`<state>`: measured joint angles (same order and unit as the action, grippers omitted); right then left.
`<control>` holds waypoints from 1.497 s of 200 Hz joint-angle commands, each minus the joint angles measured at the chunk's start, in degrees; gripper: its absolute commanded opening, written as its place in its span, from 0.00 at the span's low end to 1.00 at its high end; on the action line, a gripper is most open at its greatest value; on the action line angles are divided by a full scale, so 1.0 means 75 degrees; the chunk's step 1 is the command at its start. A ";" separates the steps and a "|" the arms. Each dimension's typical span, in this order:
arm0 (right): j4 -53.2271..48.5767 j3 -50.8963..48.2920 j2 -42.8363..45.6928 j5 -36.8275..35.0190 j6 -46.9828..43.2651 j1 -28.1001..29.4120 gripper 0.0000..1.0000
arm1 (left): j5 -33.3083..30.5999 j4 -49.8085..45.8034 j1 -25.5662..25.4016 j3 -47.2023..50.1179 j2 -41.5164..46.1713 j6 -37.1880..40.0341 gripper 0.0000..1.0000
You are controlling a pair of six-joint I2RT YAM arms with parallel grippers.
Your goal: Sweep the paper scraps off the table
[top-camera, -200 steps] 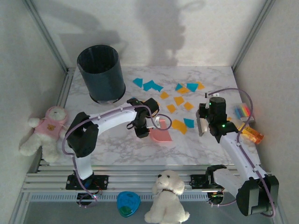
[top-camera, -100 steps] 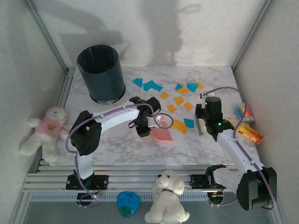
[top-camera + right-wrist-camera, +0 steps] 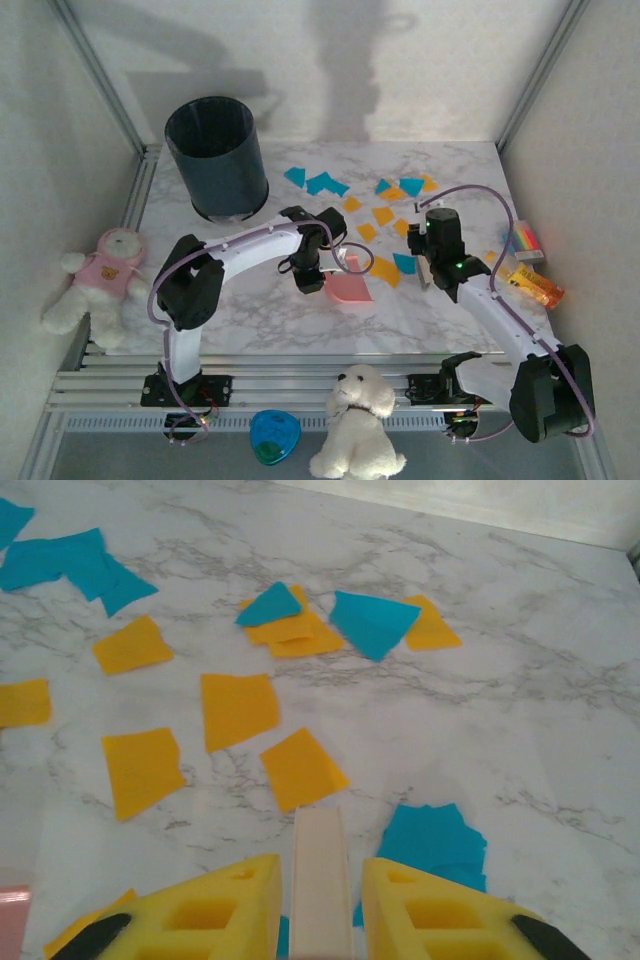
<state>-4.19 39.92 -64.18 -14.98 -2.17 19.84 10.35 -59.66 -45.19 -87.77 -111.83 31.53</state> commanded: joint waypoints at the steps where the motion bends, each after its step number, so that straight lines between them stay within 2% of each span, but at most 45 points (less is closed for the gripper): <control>1: -0.0068 -0.0190 -0.0148 0.0079 0.0009 0.0212 0.00 | 0.0067 -0.0378 -0.0019 -0.0192 -0.0192 0.0012 0.00; 125: 0.0054 -0.0366 0.0018 0.1220 0.0392 0.0926 0.00 | -0.0050 -0.0407 -0.0004 -0.0310 -0.0315 -0.0184 0.00; 247: 0.0510 -0.0349 0.0051 0.2235 0.1429 0.0994 0.00 | -0.0123 -0.0400 -0.0015 -0.0228 -0.0303 -0.0161 0.00; 299: 0.0628 -0.0297 0.0070 0.2282 0.1702 0.0995 0.00 | -0.0120 -0.0354 -0.0014 -0.0115 -0.0223 -0.0161 0.00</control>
<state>0.80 38.13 -64.12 0.25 7.86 26.57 10.52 -60.10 -45.19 -88.95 -113.21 30.63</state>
